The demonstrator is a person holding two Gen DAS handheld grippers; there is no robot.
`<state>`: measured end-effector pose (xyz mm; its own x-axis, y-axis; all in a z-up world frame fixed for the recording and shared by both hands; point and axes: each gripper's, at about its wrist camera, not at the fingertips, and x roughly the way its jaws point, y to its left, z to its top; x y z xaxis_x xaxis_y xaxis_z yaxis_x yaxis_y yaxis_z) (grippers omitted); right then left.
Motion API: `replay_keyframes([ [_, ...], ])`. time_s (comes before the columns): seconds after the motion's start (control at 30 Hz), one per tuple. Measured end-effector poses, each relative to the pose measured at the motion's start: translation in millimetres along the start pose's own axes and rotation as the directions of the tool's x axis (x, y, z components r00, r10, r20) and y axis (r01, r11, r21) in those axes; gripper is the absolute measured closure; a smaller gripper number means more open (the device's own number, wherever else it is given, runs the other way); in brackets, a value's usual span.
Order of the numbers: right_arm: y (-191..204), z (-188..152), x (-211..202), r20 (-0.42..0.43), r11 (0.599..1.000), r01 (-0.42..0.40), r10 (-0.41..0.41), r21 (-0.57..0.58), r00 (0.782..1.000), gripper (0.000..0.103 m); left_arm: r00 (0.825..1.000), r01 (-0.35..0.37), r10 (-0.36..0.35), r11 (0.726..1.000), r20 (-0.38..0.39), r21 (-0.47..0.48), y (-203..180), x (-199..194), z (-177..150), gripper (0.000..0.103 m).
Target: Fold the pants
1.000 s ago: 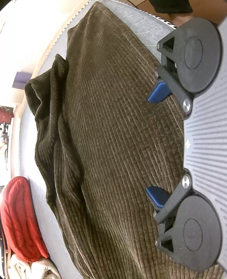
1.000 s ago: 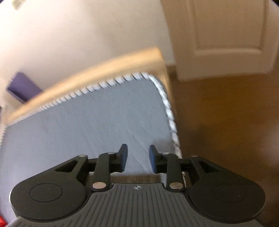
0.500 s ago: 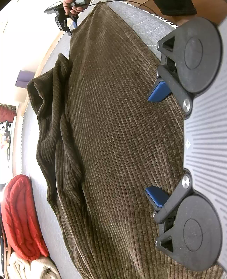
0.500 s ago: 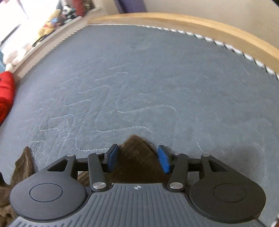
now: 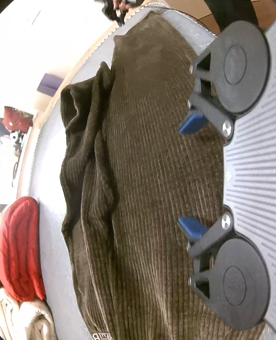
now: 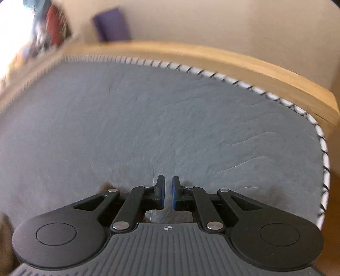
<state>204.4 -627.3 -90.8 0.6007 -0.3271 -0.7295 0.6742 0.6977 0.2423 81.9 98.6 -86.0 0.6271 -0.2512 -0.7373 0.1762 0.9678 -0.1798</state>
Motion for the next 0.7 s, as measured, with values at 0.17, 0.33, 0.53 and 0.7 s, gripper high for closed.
replay_keyframes([
  [0.17, -26.4, -5.4, -45.2, -0.033, 0.997, -0.078, 0.079, 0.021, 0.996, 0.067, 0.995, -0.043, 0.053, 0.992, -0.089, 0.115, -11.9, 9.3, 0.8, 0.037],
  [0.33, -58.0, -43.8, -57.5, -0.209, 0.999, 0.028, -0.021, 0.032, 0.978, 0.059, 0.994, -0.02, 0.024, 0.999, -0.106, 0.03, 6.7, -16.2, 16.3, 0.045],
  [0.53, -81.9, -68.9, -60.1, -0.295, 0.977, 0.079, -0.018, 0.196, 0.955, 0.054, 0.992, -0.113, 0.113, 0.994, 0.048, -0.006, 62.5, -85.8, 28.4, 0.045],
  [0.7, -65.8, -70.9, -62.9, -0.237, 0.99, 0.043, -0.01, 0.133, 0.972, 0.095, 0.97, -0.173, 0.213, 0.94, 0.114, -0.293, 146.8, -130.3, 25.5, 0.045],
])
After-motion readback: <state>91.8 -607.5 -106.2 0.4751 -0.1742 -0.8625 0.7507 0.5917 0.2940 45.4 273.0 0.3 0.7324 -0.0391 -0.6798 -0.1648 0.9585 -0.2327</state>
